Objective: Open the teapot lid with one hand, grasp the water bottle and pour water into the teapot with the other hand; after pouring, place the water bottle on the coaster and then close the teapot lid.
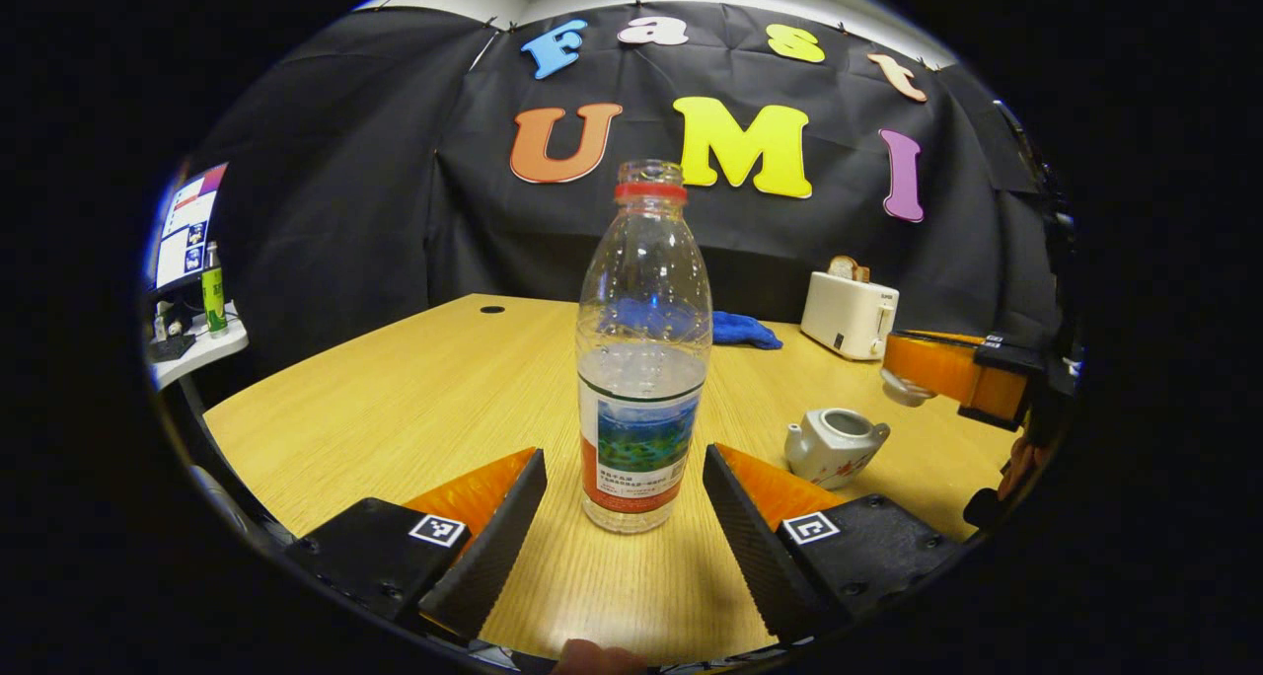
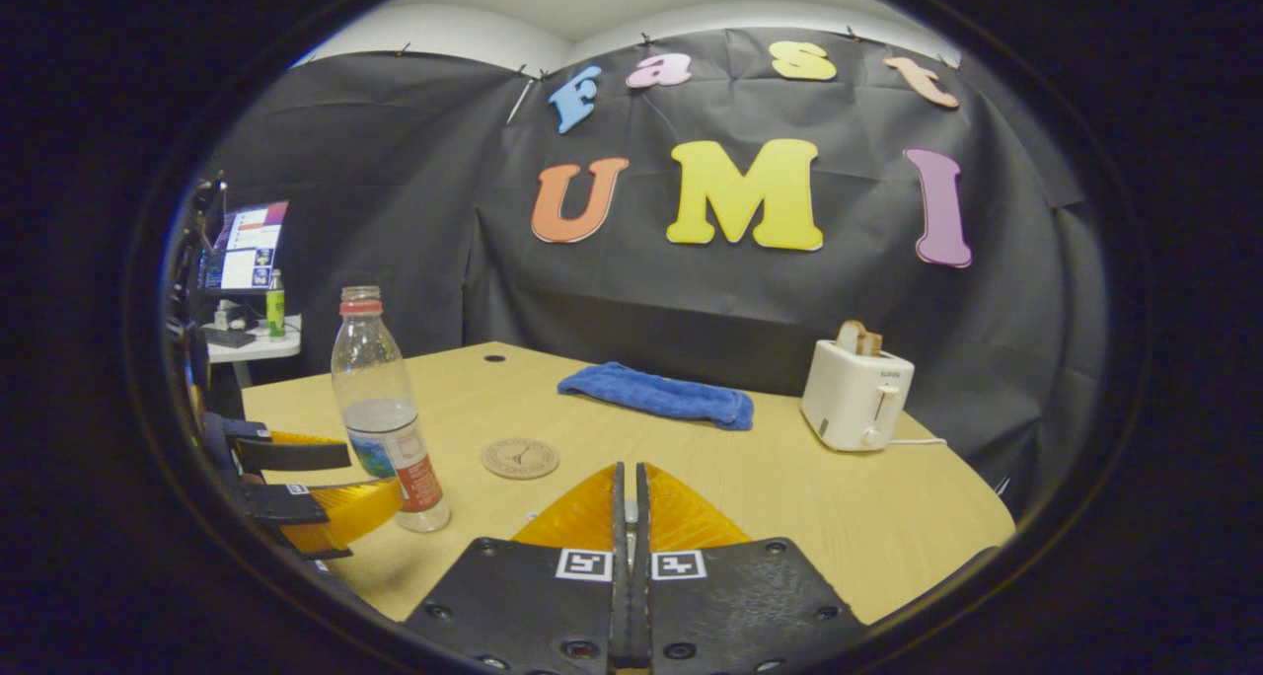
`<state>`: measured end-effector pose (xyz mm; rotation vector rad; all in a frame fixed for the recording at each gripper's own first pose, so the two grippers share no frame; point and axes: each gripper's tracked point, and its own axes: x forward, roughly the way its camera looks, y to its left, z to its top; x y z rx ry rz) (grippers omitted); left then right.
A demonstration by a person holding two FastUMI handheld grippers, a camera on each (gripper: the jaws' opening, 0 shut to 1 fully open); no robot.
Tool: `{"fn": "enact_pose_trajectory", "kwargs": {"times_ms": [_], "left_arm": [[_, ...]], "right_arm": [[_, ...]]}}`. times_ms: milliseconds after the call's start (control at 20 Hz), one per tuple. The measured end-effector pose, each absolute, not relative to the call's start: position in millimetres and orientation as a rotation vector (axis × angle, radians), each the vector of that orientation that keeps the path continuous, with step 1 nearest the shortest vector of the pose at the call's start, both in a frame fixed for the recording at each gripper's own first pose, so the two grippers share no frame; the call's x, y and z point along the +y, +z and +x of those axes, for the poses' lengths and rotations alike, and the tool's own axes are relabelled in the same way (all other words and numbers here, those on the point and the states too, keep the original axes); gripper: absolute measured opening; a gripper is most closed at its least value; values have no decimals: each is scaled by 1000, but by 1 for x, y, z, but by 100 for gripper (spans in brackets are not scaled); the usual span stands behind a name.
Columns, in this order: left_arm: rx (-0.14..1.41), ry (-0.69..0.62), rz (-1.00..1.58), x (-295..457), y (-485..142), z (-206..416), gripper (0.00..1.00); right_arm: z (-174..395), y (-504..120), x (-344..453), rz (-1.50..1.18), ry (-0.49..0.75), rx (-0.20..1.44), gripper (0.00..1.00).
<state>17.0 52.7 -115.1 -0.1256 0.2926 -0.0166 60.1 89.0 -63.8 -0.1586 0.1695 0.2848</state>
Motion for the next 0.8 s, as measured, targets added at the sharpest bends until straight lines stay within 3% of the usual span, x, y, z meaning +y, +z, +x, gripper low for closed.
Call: {"fn": "enact_pose_trajectory", "kwargs": {"times_ms": [450, 800], "left_arm": [[337, -49, -161, 44, -127, 41, 100], [365, -34, -112, 52, -126, 39, 80]], "right_arm": [[46, -64, 57, -138, 239, 189, 1], [41, -68, 52, -122, 254, 208, 0]]}}
